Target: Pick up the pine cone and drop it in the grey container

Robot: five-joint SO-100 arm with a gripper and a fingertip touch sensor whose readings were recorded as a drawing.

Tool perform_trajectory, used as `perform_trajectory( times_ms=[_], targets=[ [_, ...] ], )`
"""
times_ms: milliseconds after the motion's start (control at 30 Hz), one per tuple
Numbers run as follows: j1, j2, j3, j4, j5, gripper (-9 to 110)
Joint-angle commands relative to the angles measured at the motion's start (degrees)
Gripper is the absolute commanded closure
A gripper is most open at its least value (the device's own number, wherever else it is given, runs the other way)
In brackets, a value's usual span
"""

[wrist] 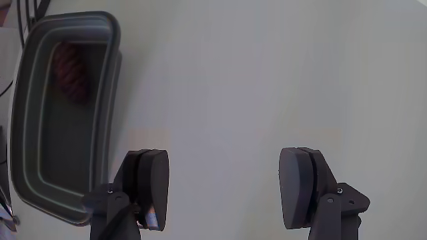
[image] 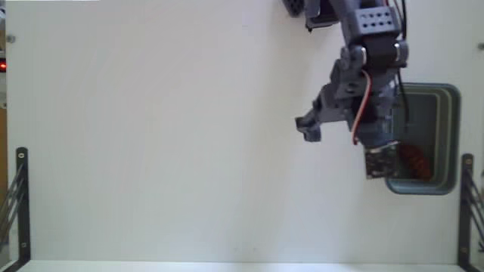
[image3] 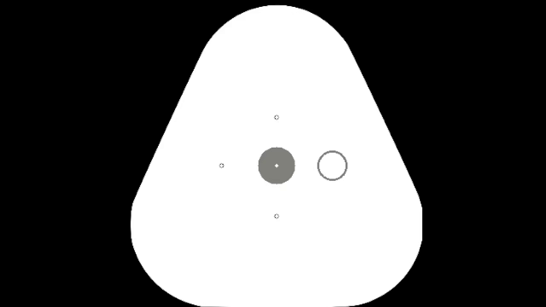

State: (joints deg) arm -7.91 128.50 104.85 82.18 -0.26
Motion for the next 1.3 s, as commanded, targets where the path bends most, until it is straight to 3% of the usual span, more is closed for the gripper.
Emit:
perform_trajectory(
  times_ms=[0,1267],
  targets=[
    [1.7,5.4,1.6,-0.3,0.3,-9],
    [7.9,13.6,9.7,-0.2,0.3,-9]
  ],
)
